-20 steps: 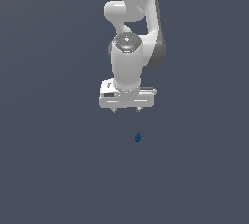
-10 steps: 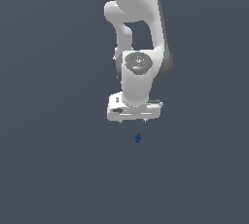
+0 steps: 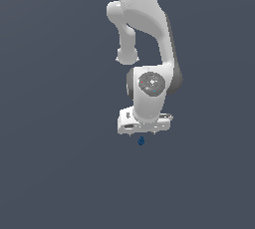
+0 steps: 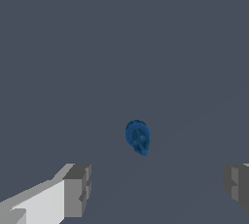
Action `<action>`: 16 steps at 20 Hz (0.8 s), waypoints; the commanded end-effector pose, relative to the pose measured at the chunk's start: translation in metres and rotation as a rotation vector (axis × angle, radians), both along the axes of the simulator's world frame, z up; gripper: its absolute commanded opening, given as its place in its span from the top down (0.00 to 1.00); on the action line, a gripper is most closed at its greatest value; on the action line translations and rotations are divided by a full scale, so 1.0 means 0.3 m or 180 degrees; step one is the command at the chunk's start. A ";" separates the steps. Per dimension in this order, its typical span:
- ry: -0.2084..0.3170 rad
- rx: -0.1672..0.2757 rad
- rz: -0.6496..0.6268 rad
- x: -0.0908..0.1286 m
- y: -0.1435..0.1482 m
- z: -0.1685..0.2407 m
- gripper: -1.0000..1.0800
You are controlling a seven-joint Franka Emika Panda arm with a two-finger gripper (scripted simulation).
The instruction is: Pick up the object and move it to a goal position.
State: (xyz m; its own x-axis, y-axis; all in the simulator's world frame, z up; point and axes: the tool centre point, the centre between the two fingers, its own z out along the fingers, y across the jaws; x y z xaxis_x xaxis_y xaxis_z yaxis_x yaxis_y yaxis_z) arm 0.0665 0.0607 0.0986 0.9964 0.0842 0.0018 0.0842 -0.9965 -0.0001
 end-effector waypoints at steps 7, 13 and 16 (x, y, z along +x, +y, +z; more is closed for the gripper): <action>0.0007 0.0000 0.0010 0.009 0.012 -0.023 0.04; 0.0007 0.0000 0.0010 0.008 0.012 -0.102 0.04; 0.0007 0.0000 0.0010 0.007 0.012 -0.156 0.04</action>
